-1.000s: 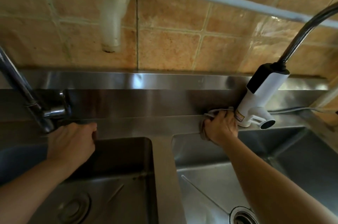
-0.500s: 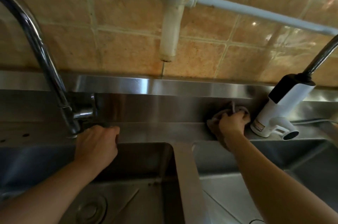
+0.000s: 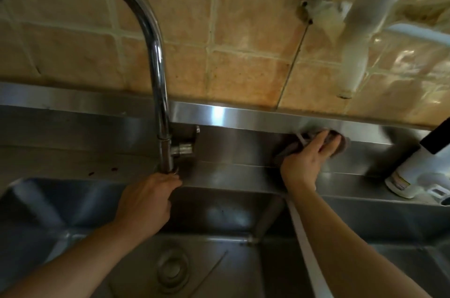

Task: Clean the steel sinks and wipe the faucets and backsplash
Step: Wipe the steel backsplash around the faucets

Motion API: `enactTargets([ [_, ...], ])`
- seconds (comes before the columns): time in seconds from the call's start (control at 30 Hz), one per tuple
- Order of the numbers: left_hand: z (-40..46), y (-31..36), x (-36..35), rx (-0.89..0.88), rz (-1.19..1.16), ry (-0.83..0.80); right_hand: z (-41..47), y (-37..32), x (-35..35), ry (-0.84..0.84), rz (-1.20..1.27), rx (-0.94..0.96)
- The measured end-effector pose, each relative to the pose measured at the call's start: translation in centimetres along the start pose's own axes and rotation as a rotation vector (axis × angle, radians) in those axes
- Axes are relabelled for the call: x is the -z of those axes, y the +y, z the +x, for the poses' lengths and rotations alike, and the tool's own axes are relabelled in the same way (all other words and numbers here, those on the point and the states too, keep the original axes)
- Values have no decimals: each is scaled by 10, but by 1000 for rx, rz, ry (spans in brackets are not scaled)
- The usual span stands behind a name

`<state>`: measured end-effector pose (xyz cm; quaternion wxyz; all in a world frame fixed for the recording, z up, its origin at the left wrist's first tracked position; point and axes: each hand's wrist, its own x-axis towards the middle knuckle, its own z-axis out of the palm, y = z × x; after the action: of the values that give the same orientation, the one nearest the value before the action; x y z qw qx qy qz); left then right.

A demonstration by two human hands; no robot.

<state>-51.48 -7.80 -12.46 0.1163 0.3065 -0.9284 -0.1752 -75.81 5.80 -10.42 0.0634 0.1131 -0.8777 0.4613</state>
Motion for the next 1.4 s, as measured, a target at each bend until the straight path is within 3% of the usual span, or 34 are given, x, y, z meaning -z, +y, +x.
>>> enactTargets([
  [0.07,2,2,3,-9,-23,-3,-12,-17,-13,3,-35,63],
  [0.23,-1,-6,11,-46,-42,-50,-102,-42,-66,-246,-22,562],
  [0.33,-6,-19,19,-57,-7,-18,-118,-32,-71,-281,47,621],
  [0.43,-10,-31,23,-74,-18,-22,-115,-37,-70,-332,-75,720],
  [0.6,-9,-28,26,-64,31,-9,-110,-48,-70,-568,-272,622],
  [0.73,-6,-21,22,-19,57,20,-101,-52,-66,-722,-543,811],
  [0.83,-2,-13,21,23,87,49,-96,-49,-70,-814,-579,904],
  [1.03,-3,-2,18,39,136,25,-64,-15,-39,-721,-634,771],
  [1.2,-2,27,10,-53,115,84,-23,38,21,-596,-705,458],
  [1.33,8,69,-9,-144,132,1,4,68,57,-480,-702,135],
  [1.4,11,84,-16,-132,164,-30,6,67,55,-490,-678,91],
])
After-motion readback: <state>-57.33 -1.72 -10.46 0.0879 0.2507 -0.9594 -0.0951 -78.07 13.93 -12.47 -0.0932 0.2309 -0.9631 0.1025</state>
